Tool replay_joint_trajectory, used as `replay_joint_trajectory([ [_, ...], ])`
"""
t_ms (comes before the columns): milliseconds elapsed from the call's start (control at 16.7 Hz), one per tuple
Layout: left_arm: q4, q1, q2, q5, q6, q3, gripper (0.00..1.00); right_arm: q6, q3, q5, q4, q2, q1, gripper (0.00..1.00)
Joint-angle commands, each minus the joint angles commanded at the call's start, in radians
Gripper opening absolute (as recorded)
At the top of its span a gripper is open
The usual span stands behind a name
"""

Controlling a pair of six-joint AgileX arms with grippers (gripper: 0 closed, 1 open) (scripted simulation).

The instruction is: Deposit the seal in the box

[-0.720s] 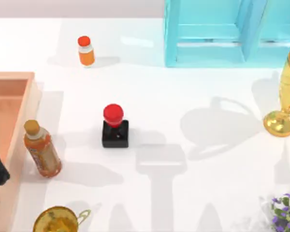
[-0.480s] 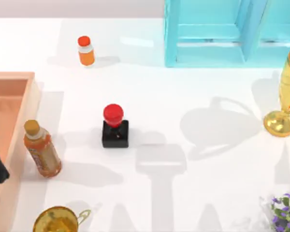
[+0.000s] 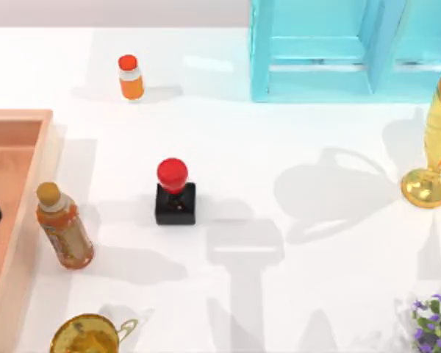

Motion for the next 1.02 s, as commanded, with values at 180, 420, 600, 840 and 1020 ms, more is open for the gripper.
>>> replay_joint_trajectory([
  [180, -0.176, -0.023, 0.286, -0.023, -0.089, 0.231, 1.0, 0.0, 0.0, 0.0, 0.0, 0.0, 0.0, 1.0],
  [420, -0.419, -0.089, 0.701, -0.037, -0.189, 0.563, 1.0, 0.0, 0.0, 0.0, 0.0, 0.0, 0.0, 1.0],
  [600, -0.594, -0.159, 0.997, -0.036, -0.245, 0.811, 1.0, 0.0, 0.0, 0.0, 0.0, 0.0, 0.0, 1.0],
  [840, -0.802, -0.276, 1.318, -0.015, -0.291, 1.121, 1.0, 0.0, 0.0, 0.0, 0.0, 0.0, 0.0, 1.0],
  [1020, -0.935, -0.372, 1.489, 0.01, -0.307, 1.326, 1.0, 0.0, 0.0, 0.0, 0.0, 0.0, 0.0, 1.0],
])
